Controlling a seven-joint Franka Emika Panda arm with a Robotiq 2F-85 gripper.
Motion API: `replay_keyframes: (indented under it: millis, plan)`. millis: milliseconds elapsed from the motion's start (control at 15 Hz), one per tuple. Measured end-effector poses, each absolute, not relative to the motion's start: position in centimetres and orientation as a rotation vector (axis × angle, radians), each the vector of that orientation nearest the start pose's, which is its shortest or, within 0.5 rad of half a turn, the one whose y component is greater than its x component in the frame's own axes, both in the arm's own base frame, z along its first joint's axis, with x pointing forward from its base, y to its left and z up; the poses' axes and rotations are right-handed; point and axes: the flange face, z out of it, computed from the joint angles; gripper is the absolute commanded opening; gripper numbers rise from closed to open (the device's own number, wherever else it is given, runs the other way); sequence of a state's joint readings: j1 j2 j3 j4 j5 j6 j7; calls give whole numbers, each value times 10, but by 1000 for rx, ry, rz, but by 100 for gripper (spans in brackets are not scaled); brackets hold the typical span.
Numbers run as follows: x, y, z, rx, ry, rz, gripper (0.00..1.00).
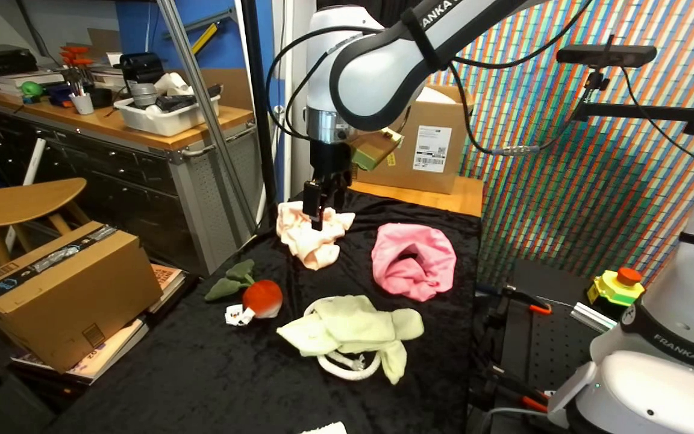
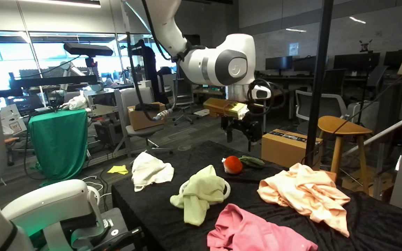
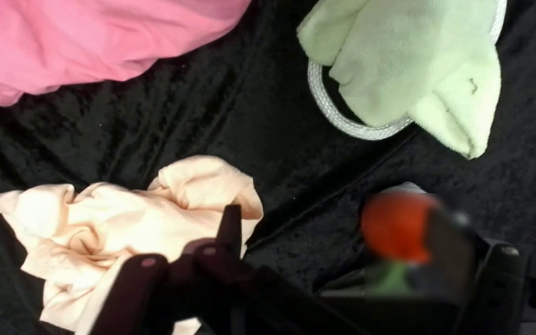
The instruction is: Stack up all the objects on the table
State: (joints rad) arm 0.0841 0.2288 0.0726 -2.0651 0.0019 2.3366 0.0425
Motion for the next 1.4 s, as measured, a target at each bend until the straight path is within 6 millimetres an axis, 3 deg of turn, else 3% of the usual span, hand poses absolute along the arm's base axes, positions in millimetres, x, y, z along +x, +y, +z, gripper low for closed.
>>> replay_keyframes:
  millis: [533,933,1400]
  plan:
    - [658,58,308,-3147,-135,-8,100]
    - [700,22,259,-3169,-64,32,100]
    - [730,-22,216,-3173,-41,65,100]
